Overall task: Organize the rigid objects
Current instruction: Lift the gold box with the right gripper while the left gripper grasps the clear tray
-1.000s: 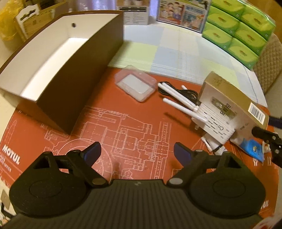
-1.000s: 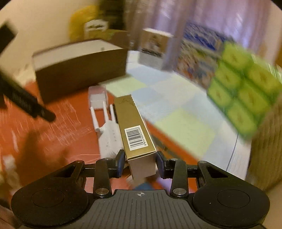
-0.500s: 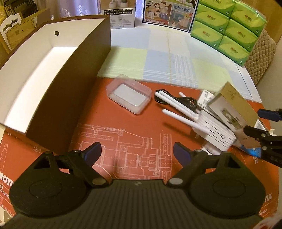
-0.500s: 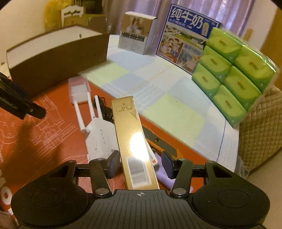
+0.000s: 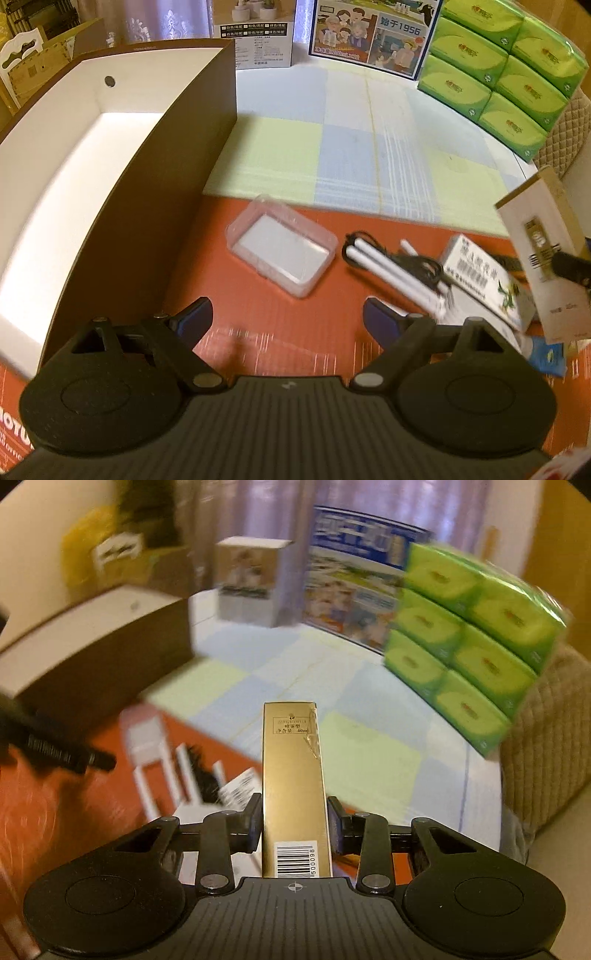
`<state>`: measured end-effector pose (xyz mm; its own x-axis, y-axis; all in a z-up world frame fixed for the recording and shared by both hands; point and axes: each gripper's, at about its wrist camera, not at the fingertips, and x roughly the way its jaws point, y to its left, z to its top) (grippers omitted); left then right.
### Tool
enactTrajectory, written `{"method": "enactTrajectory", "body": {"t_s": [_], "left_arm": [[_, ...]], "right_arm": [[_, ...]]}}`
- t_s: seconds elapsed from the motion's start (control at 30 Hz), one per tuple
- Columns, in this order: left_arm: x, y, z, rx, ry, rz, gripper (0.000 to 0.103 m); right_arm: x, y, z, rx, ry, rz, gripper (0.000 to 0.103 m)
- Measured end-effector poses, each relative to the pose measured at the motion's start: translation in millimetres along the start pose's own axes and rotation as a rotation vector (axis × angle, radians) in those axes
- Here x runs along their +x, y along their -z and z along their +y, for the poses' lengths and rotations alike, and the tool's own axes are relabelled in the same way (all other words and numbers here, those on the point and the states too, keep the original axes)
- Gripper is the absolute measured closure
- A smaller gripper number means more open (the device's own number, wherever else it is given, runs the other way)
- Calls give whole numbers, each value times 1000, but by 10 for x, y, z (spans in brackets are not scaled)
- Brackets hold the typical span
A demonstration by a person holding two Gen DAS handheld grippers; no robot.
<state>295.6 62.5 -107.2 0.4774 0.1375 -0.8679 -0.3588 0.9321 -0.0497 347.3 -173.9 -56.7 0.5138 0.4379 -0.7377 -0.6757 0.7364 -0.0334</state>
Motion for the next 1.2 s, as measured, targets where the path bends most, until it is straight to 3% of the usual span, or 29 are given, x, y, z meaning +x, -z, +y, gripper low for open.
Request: {"method": "enactTrajectory", "body": {"t_s": [0.27, 0.6, 0.8, 0.93, 1.13, 1.2], "left_arm": [[242, -350, -7, -80, -25, 10, 17], [643, -643, -74, -118, -136, 48, 17], [763, -545, 4, -111, -175, 102, 17], [791, -421, 120, -119, -158, 135, 28], [823, -464, 73, -49, -146, 111, 31], [843, -476, 49, -9, -136, 105, 42]], "right_arm": [[201, -270, -412, 152, 25, -1, 71], [591, -564, -558, 135, -8, -17, 71], [693, -560, -580, 137, -45, 0, 71], [714, -532, -588, 140, -68, 17, 70], [729, -524, -586, 143, -77, 23, 70], [728, -529, -585, 143, -77, 23, 70]]}}
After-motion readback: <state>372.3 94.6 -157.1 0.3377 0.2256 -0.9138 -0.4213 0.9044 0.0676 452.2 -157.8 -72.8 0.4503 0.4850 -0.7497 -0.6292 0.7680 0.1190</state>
